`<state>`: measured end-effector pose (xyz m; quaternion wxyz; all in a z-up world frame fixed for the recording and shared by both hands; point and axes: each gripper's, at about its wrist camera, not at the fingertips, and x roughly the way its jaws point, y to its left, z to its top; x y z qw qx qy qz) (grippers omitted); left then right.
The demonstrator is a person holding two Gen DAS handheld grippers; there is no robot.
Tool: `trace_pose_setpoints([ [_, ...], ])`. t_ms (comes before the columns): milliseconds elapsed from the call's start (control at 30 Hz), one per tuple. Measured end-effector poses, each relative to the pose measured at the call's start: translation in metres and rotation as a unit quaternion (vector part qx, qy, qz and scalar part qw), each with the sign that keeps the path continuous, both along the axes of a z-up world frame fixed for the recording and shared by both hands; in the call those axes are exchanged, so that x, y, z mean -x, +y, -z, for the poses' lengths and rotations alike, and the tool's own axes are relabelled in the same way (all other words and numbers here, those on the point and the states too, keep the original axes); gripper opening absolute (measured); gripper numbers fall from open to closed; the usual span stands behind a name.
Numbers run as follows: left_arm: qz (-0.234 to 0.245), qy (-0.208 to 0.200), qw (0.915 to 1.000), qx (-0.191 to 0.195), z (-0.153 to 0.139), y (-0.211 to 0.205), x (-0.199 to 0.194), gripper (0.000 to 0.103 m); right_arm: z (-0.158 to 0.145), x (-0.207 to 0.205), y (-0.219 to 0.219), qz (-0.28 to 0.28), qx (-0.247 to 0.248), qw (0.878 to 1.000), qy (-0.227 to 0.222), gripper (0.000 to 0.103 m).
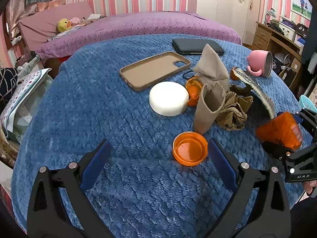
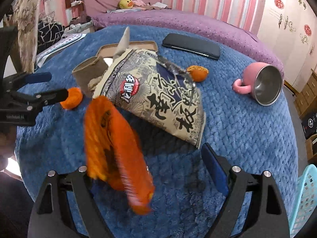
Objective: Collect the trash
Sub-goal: 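Grasp the orange lid with the left tool while the right tool lifts the orange bag, then carry the orange bag to the wastebasket and open the right tool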
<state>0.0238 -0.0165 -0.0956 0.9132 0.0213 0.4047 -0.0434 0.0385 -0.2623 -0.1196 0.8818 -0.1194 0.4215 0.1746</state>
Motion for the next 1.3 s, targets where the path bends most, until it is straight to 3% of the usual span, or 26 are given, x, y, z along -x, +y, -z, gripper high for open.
trace_pose_setpoints([
  [67, 0.004, 0.003, 1.0, -0.003, 0.002, -0.003, 0.0, 0.095, -0.005, 0.0, -0.004, -0.001, -0.017, 1.0, 0.005, 0.041],
  [133, 0.007, 0.006, 0.9999, -0.009, 0.004, -0.006, 0.0, 0.095, -0.008, 0.002, -0.006, -0.005, -0.035, 0.999, 0.008, 0.021],
  [233, 0.009, 0.01, 0.9998, -0.013, 0.006, -0.008, -0.001, 0.095, -0.015, 0.008, -0.01, -0.019, -0.058, 0.998, 0.013, 0.009],
  [467, 0.014, 0.018, 0.9997, 0.002, 0.008, -0.012, -0.003, 0.095, -0.043, 0.023, -0.028, -0.01, -0.123, 0.992, -0.013, 0.005],
  [600, 0.016, 0.032, 0.9991, -0.02, 0.019, -0.021, -0.009, 0.093, -0.049, 0.021, -0.038, 0.002, -0.132, 0.991, -0.022, 0.005],
  [700, 0.014, 0.035, 0.9991, -0.019, 0.021, -0.022, -0.011, 0.078, -0.05, 0.021, -0.039, 0.006, -0.133, 0.991, -0.027, 0.005],
  [767, 0.019, 0.031, 0.9993, -0.011, 0.018, -0.023, -0.01, 0.046, -0.051, 0.022, -0.041, 0.007, -0.135, 0.99, -0.032, 0.005],
  [800, 0.021, 0.031, 0.9993, -0.004, 0.015, -0.023, -0.009, 0.039, -0.053, 0.023, -0.042, 0.008, -0.136, 0.99, -0.036, 0.005],
  [967, 0.015, 0.019, 0.9994, 0.024, 0.004, -0.018, -0.002, 0.039, -0.063, 0.031, -0.052, 0.019, -0.153, 0.986, -0.06, 0.005],
  [1300, 0.002, -0.028, 0.999, 0.035, -0.025, -0.015, 0.007, 0.039, -0.08, 0.04, -0.079, 0.053, -0.161, 0.981, -0.098, 0.005],
])
